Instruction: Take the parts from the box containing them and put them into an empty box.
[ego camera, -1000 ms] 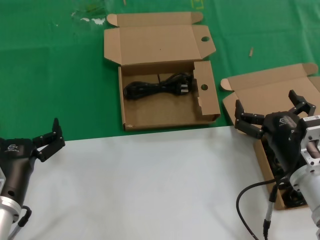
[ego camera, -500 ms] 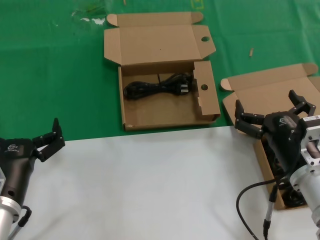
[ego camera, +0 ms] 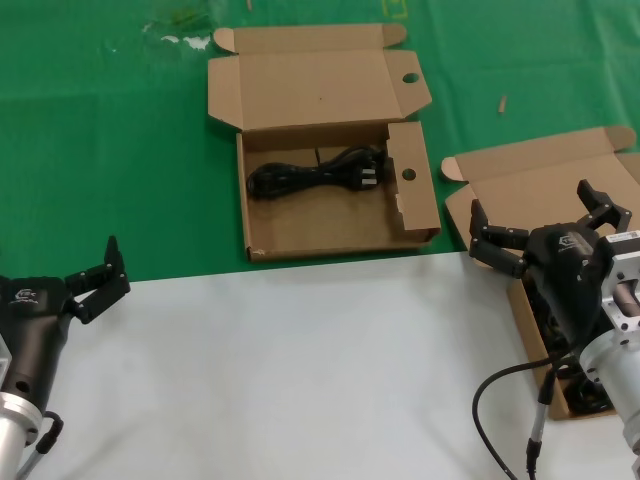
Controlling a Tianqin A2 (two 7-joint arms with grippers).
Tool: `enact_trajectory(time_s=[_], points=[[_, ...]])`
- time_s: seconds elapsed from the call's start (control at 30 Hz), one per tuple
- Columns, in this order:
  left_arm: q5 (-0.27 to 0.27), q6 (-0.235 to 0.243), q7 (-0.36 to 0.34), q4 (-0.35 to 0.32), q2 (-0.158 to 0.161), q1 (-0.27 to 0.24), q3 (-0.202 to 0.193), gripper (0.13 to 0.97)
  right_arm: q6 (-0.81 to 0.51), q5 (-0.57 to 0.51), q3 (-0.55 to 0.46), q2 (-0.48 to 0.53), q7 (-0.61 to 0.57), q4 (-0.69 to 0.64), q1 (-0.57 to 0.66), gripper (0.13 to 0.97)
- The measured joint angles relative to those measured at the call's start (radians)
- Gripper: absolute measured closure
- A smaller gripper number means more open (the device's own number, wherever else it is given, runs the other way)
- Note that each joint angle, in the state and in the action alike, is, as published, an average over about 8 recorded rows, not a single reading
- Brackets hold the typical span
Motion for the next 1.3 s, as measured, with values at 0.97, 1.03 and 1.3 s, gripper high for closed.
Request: enact_trajectory(time_s=[0.97,1.03,1.3], points=[[0.0,0.0,0.0,0.0,0.0,0.0,0.0,0.132,0.0,0.0,0.0,0.0,0.0,0.0,0.0,0.129],[0.0,0.0,0.0,0.0,0.0,0.0,0.0,0.132,0.0,0.0,0.0,0.0,0.0,0.0,0.0,0.129],[0.0,0.0,0.0,0.0,0.0,0.0,0.0,0.132,0.0,0.0,0.0,0.0,0.0,0.0,0.0,0.129]])
